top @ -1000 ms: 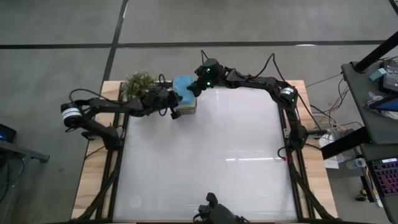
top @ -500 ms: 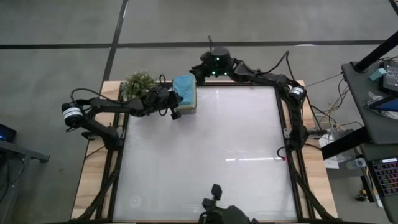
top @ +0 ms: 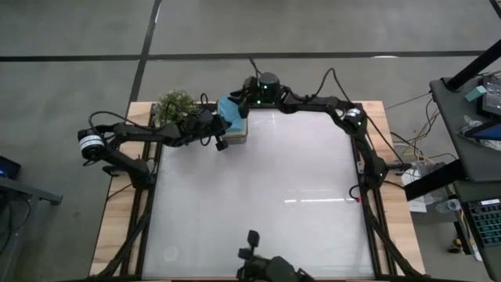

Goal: Fold microfiber towels
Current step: Put the blue folded towel into the bin, then return to Home Position

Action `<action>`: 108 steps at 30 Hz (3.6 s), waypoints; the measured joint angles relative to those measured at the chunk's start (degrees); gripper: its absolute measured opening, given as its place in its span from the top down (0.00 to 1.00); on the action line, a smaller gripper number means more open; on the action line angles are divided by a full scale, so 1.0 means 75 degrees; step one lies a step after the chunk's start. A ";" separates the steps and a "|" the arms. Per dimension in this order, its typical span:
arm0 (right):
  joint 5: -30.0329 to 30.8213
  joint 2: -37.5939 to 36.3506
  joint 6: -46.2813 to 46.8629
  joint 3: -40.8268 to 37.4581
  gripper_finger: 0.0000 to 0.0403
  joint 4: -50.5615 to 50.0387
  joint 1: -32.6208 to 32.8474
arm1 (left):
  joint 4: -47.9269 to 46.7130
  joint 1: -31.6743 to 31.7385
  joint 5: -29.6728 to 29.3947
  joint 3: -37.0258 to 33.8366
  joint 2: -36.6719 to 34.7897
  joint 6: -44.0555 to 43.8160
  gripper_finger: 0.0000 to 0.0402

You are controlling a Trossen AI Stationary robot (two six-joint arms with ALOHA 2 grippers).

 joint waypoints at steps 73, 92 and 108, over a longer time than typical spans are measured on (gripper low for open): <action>-0.0384 0.1129 -0.3044 0.1256 0.98 -0.2200 0.0137 | -0.0538 -0.0009 0.0218 -0.0052 0.0409 -0.1588 1.00; -0.0419 0.0321 -0.2717 0.1243 0.98 -0.1738 0.0125 | -0.0717 -0.0160 0.0197 -0.0064 -0.0999 -0.1527 1.00; -0.0353 -0.3637 -0.3318 -0.2855 0.98 -0.1091 0.1375 | -0.1743 -0.1381 0.0187 -0.0085 -0.4038 -0.0961 1.00</action>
